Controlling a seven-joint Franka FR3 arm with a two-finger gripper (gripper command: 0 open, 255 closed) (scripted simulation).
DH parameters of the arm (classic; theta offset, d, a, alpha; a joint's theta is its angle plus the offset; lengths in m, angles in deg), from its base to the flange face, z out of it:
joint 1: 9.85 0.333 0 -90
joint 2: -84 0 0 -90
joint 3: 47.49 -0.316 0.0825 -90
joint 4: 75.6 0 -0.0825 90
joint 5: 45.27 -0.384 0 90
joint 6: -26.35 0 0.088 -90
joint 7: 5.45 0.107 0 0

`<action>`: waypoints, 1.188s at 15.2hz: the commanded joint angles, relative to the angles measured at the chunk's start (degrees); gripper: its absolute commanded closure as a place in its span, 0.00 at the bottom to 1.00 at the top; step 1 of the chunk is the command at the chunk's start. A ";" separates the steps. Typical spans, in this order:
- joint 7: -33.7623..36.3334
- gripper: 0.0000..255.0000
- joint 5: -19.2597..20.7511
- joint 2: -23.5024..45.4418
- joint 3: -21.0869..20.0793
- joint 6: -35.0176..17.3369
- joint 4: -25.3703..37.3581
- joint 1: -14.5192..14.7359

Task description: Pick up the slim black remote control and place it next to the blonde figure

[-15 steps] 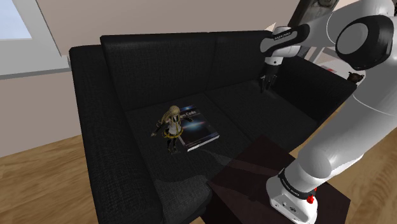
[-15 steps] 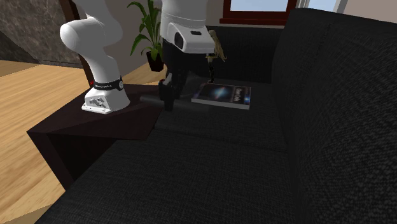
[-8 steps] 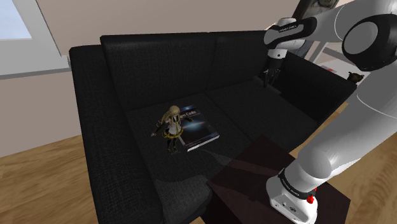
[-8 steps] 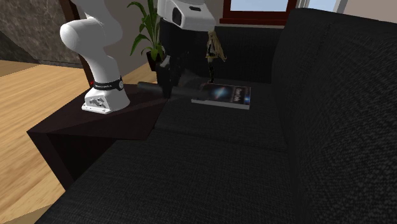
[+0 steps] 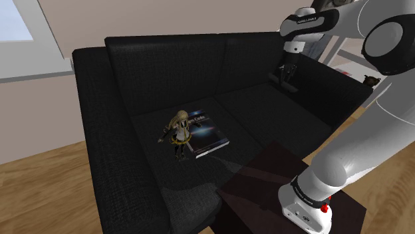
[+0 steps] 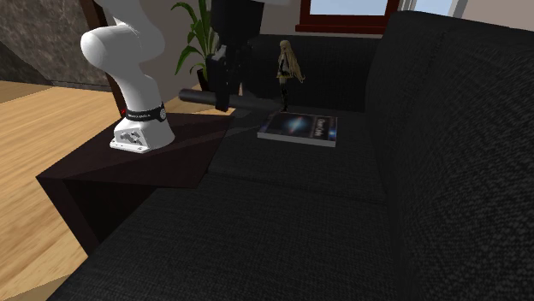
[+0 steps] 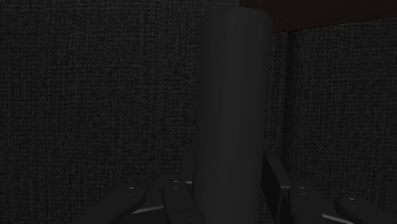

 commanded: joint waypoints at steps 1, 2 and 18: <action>-0.01 1.00 0.09 -0.31 -0.02 1.50 1.20 0.03; -0.02 1.00 0.13 -0.46 -0.04 2.25 1.81 0.05; -0.64 1.00 0.27 -1.05 -0.14 13.85 12.88 0.16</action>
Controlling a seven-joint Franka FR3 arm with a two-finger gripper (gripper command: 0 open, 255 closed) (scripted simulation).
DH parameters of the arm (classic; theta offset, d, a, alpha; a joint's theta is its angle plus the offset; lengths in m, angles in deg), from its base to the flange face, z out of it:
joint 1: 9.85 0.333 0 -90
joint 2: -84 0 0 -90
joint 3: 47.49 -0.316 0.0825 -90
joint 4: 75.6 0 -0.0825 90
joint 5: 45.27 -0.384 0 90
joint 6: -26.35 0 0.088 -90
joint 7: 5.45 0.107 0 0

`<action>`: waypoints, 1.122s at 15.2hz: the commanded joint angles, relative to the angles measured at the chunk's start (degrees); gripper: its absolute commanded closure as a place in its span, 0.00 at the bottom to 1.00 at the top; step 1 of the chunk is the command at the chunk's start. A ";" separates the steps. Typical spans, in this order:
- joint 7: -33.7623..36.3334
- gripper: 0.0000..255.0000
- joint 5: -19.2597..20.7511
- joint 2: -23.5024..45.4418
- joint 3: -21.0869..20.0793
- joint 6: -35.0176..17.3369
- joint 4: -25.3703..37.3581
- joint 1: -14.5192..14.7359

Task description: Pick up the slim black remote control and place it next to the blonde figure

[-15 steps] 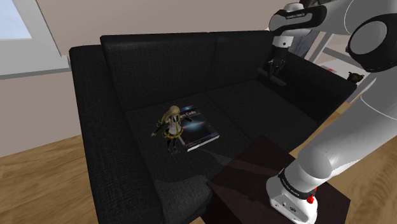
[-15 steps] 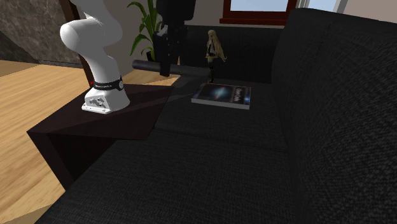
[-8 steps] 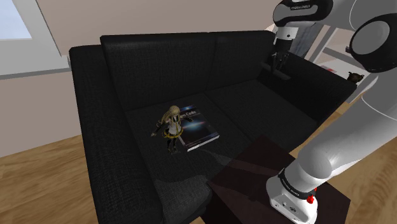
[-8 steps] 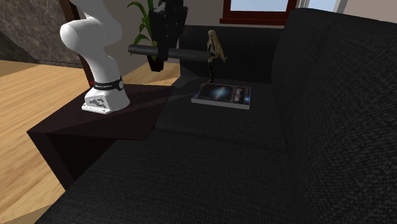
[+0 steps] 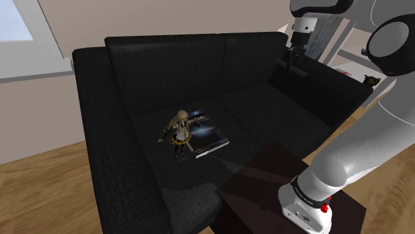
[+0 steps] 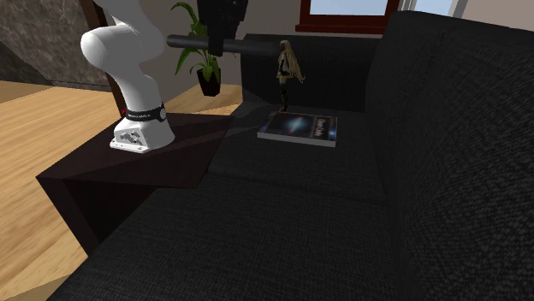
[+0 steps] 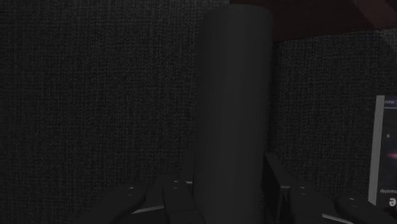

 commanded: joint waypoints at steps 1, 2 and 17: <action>1.36 1.00 0.27 -1.44 -0.66 0.45 -1.01 0.67; 2.86 1.00 0.55 -3.08 -1.36 0.31 -2.79 1.35; 24.38 1.00 -2.20 -20.40 -14.40 0.39 -20.70 9.29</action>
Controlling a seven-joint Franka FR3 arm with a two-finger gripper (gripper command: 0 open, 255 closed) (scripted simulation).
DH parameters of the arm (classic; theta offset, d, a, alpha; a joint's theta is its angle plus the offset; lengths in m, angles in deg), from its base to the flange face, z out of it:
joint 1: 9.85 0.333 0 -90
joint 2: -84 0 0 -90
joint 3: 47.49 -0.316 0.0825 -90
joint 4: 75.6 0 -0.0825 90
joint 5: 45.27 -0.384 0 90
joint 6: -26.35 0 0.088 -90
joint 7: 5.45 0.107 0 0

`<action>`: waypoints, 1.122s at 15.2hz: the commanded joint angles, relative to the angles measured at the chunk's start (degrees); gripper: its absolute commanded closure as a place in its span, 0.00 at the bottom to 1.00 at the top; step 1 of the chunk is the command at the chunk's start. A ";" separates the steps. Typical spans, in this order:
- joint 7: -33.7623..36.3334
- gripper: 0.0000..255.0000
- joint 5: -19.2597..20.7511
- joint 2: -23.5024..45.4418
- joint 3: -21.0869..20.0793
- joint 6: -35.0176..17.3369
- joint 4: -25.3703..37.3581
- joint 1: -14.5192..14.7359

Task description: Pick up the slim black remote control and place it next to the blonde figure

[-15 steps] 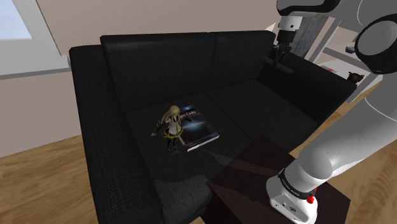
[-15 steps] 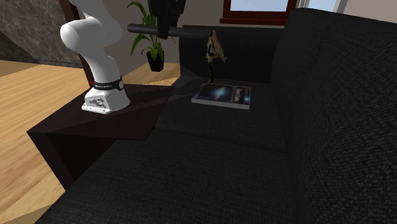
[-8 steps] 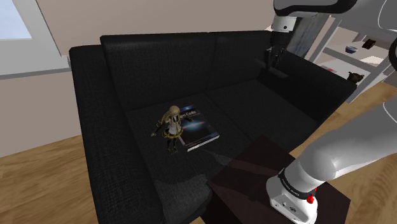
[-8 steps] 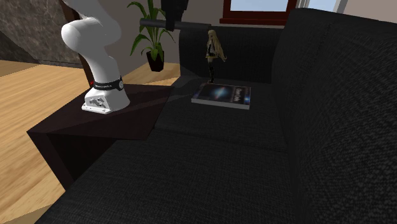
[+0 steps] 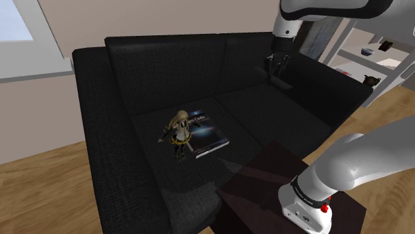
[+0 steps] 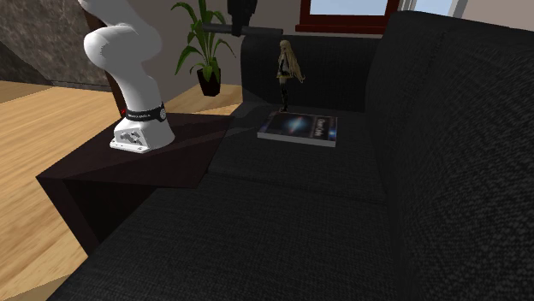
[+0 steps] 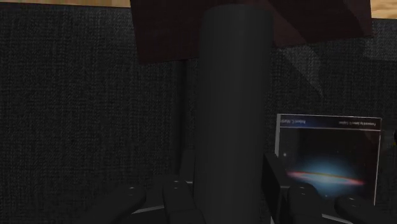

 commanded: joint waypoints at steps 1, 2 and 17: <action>3.02 1.00 -1.13 -1.39 -2.00 0.41 -1.04 1.11; 4.40 1.00 -1.71 -2.02 -2.96 0.43 -1.65 1.64; 25.12 1.00 -11.77 -3.96 -17.76 -0.75 -3.47 9.95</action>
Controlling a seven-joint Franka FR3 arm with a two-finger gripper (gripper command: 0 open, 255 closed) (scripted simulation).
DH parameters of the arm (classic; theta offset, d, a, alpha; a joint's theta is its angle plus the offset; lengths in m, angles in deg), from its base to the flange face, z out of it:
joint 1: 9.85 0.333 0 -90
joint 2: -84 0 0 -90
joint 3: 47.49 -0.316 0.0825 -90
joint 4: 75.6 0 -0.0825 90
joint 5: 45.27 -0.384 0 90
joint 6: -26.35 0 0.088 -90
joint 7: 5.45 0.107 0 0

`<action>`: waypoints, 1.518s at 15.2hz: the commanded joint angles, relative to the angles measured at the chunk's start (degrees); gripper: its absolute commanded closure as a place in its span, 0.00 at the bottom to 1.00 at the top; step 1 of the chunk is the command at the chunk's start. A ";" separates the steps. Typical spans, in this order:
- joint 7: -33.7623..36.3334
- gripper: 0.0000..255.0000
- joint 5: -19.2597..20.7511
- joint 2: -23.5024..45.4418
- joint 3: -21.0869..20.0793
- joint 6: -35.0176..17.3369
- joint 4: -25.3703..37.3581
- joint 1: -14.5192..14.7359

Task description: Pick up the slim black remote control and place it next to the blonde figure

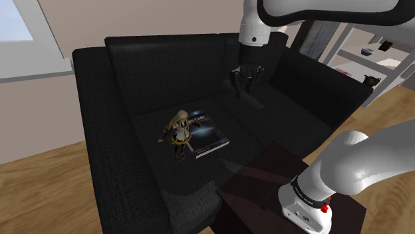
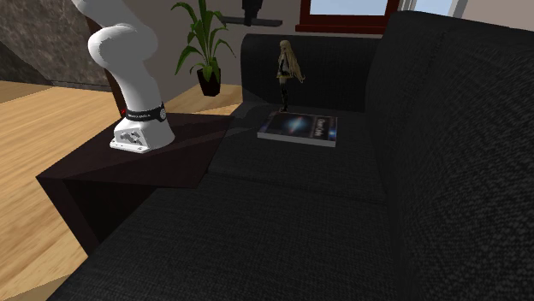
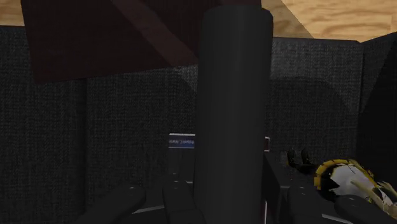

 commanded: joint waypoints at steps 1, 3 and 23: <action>2.65 1.00 -1.15 0.74 -1.83 -0.20 0.88 0.97; 5.44 1.00 -2.30 1.69 -3.84 -0.63 1.80 2.02; 10.77 1.00 -5.04 6.12 -9.72 -14.12 -6.23 4.68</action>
